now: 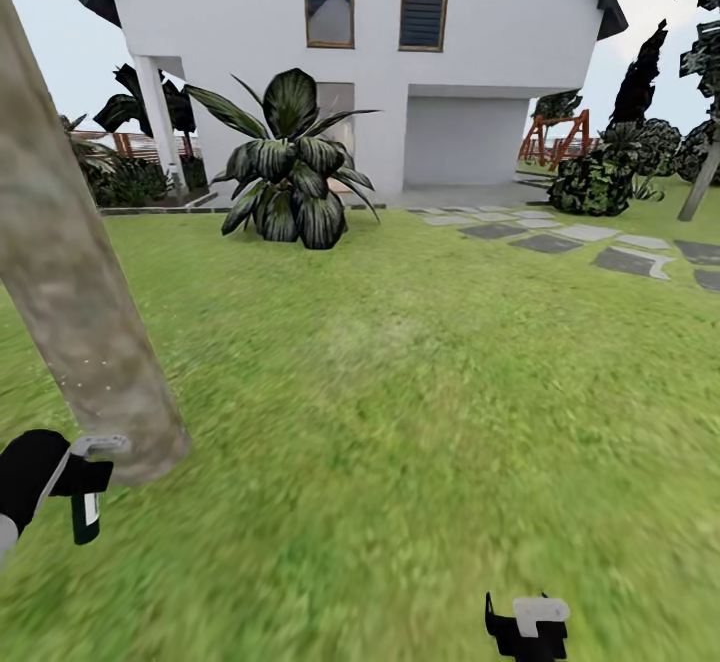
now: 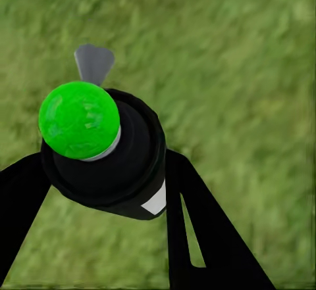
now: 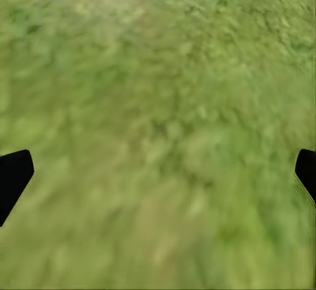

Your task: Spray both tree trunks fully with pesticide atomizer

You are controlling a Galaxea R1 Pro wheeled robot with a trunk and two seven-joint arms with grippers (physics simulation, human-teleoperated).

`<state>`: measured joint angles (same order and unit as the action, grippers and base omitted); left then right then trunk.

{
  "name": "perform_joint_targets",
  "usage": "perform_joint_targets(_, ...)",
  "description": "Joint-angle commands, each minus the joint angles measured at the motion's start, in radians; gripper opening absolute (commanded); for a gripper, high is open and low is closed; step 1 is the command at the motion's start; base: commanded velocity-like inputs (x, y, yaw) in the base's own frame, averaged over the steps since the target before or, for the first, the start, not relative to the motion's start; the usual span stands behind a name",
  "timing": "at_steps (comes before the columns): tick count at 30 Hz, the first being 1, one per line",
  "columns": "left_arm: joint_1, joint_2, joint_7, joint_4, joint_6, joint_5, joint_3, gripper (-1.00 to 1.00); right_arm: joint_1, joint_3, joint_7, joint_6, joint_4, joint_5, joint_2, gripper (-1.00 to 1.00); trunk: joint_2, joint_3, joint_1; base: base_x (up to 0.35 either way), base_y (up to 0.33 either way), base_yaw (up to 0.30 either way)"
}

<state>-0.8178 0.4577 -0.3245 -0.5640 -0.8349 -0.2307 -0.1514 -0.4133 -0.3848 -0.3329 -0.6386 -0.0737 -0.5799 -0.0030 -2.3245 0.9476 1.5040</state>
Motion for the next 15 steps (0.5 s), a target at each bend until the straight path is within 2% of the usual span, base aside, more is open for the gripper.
perform_joint_targets(1, 0.003, 0.000, -0.008, 0.013, 0.008, -0.010, -0.005, -1.00, -0.001, -0.005, -0.006, -0.002, 0.002, -0.011, 0.000, 1.00, 0.000, 0.001, 0.000, 0.205, -0.129, 0.005)
perform_joint_targets(3, 0.020, 0.000, -0.003, 0.040, 0.058, -0.010, -0.005, -1.00, -0.001, -0.005, -0.006, -0.002, 0.002, -0.011, 0.000, 1.00, 0.000, 0.001, 0.000, 0.106, -0.062, 0.082)
perform_joint_targets(6, 0.029, -0.002, 0.040, 0.054, 0.084, -0.005, -0.005, -1.00, -0.001, -0.005, -0.006, -0.002, 0.002, -0.011, 0.000, 1.00, 0.000, 0.001, 0.000, 0.031, -0.018, 0.210)
perform_joint_targets(7, 0.031, -0.007, 0.057, 0.091, 0.092, 0.006, -0.008, -1.00, -0.001, -0.005, -0.006, -0.002, 0.003, -0.011, 0.000, 1.00, 0.000, 0.001, 0.000, 0.008, -0.005, 0.262)
perform_joint_targets(10, 0.033, -0.049, 0.072, 0.162, 0.112, 0.025, -0.013, -1.00, -0.001, -0.005, -0.006, -0.002, 0.003, -0.011, 0.000, 1.00, 0.000, 0.001, 0.000, 0.003, -0.002, 0.246)
perform_joint_targets(11, 0.034, -0.056, 0.073, 0.175, 0.124, 0.028, -0.013, -1.00, -0.001, -0.005, -0.006, -0.002, 0.003, -0.011, 0.000, 1.00, 0.000, 0.001, 0.000, 0.001, 0.000, 0.125)
perform_joint_targets(13, 0.047, -0.065, 0.075, 0.210, 0.203, 0.048, -0.016, -1.00, -0.001, -0.005, -0.005, -0.002, 0.003, -0.011, 0.000, 1.00, 0.000, 0.001, 0.000, 0.008, 0.000, 0.048)
perform_joint_targets(15, 0.053, -0.063, 0.080, 0.227, 0.259, 0.070, -0.021, -1.00, -0.001, -0.005, -0.005, -0.002, 0.003, -0.012, 0.000, 1.00, 0.000, 0.001, 0.000, 0.123, -0.059, 0.013)
